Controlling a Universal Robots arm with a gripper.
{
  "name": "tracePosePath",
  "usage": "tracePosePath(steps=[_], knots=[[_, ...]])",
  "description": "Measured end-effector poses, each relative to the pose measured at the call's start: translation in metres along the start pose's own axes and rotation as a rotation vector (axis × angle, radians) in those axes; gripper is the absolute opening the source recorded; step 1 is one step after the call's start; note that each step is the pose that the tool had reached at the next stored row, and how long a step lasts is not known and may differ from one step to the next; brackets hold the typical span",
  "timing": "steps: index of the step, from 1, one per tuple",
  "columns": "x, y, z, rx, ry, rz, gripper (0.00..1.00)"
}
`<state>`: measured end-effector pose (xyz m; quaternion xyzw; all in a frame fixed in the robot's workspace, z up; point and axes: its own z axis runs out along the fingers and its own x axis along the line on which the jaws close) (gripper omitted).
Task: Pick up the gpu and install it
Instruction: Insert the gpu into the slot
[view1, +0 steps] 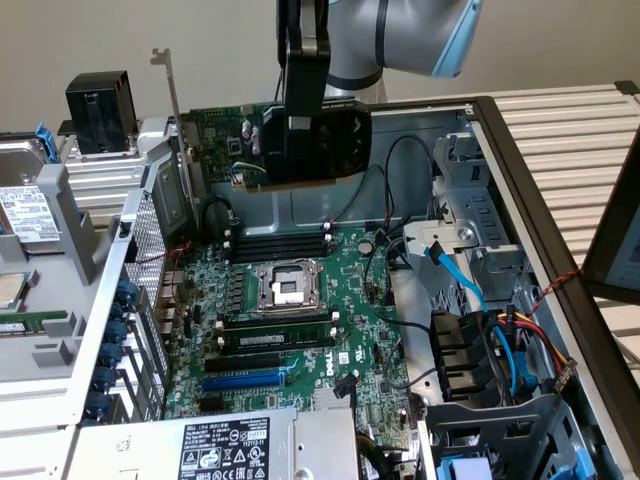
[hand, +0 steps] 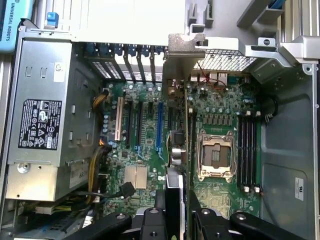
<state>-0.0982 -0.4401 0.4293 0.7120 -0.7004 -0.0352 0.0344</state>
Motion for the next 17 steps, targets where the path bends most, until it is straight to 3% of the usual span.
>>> tracePosePath(steps=[3, 5, 12, 17], knots=[[0.000, 0.0012, 0.0016, -0.0004, 0.0199, 0.000, 0.27], [0.000, 0.0028, 0.0036, -0.0004, 0.0284, 0.000, 0.27], [-0.001, 0.0116, 0.0147, -0.0004, 0.0371, -0.003, 0.27], [-0.001, 0.0123, 0.0228, -0.0004, 0.0414, -0.011, 0.27]])
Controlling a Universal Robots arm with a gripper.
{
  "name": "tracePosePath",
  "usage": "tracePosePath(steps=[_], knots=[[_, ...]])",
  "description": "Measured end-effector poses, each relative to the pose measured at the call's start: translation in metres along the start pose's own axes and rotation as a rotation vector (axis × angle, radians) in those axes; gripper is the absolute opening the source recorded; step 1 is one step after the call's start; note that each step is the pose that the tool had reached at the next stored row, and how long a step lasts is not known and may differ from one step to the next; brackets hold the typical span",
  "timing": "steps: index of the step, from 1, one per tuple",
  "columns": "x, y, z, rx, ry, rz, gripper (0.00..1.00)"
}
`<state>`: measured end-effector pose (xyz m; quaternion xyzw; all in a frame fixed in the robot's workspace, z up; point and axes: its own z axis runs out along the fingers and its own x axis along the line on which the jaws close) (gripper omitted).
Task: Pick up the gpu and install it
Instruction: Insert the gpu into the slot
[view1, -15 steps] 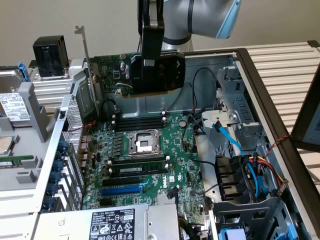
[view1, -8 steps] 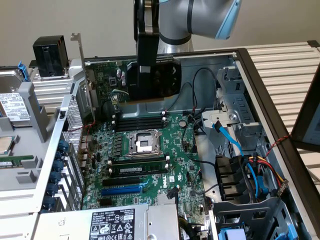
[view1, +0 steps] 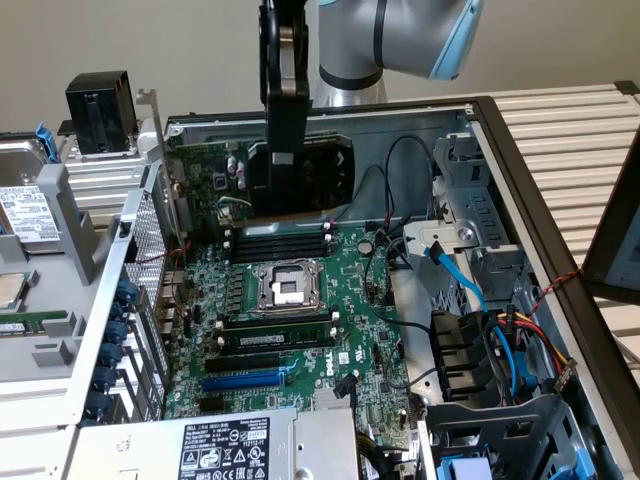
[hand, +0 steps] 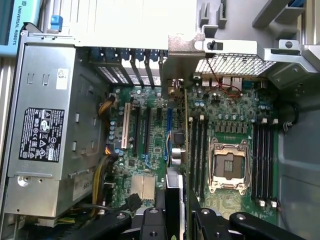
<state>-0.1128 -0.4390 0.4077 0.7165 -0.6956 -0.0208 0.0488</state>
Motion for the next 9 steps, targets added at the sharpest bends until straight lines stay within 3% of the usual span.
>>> tracePosePath(steps=[4, 9], knots=[[0.000, -0.0002, 0.0060, 0.0002, 0.0064, -0.006, 0.27], [-0.002, 0.0032, 0.0154, 0.0002, 0.0071, -0.007, 0.27]])
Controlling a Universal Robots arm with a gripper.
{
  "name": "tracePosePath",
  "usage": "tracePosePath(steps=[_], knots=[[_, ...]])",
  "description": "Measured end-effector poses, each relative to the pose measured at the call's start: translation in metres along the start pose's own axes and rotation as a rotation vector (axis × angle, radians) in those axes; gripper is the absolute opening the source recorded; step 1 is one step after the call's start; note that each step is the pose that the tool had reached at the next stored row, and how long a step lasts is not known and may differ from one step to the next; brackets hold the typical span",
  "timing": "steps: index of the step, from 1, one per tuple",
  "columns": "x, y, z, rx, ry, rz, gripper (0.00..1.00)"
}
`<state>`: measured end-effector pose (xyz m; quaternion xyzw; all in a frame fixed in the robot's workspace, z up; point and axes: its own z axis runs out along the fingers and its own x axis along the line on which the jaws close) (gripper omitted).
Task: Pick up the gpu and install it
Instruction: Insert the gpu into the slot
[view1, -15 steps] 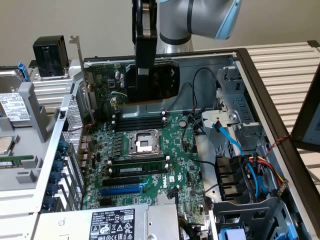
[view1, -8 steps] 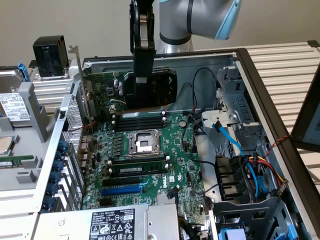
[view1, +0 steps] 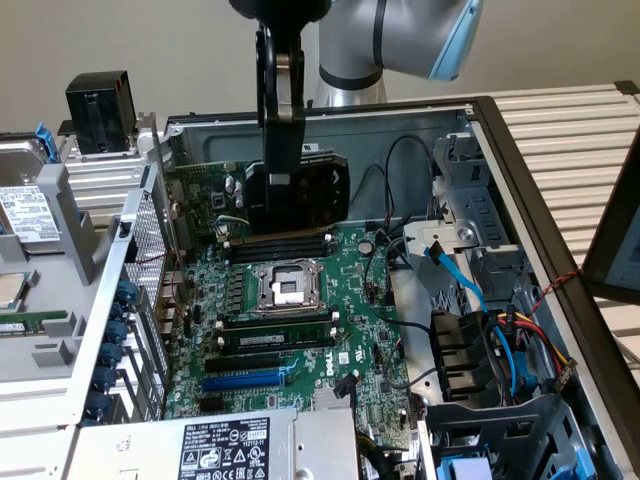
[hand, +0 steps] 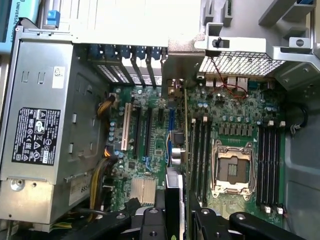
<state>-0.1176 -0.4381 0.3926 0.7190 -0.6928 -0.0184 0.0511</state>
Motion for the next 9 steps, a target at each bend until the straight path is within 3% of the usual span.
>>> tracePosePath(steps=[9], knots=[[-0.003, 0.0023, 0.0154, -0.0015, -0.0043, 0.040, 0.27]])
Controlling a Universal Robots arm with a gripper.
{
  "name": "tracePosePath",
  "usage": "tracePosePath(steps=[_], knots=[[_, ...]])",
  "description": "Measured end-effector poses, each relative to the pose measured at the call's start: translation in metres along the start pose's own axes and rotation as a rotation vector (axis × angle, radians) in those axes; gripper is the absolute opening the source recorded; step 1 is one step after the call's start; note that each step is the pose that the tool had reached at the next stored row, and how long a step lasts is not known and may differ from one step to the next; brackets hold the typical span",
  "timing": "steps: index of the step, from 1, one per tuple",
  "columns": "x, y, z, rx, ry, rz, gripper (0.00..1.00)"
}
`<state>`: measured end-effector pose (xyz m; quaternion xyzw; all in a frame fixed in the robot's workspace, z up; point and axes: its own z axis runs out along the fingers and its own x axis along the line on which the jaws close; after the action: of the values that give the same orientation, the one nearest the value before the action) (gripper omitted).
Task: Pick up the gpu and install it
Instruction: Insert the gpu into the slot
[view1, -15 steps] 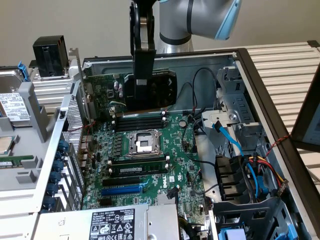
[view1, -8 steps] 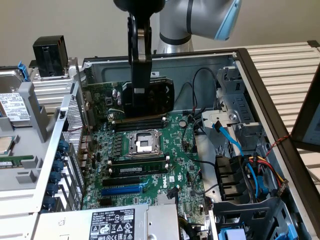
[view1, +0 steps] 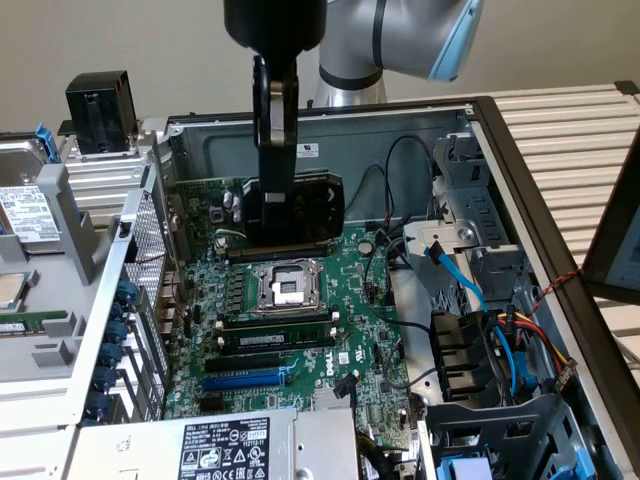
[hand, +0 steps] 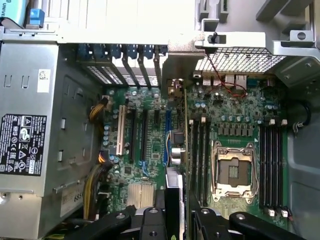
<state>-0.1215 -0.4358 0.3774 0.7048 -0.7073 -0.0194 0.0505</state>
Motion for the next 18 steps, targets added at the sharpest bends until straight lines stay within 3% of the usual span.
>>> tracePosePath(steps=[3, 10, 18], knots=[[0.000, 0.0034, 0.0041, -0.0004, -0.0032, 0.011, 0.27], [-0.001, 0.0157, 0.0181, -0.0005, -0.0038, 0.017, 0.27], [0.001, 0.0169, 0.0329, -0.0004, -0.0053, 0.031, 0.27]])
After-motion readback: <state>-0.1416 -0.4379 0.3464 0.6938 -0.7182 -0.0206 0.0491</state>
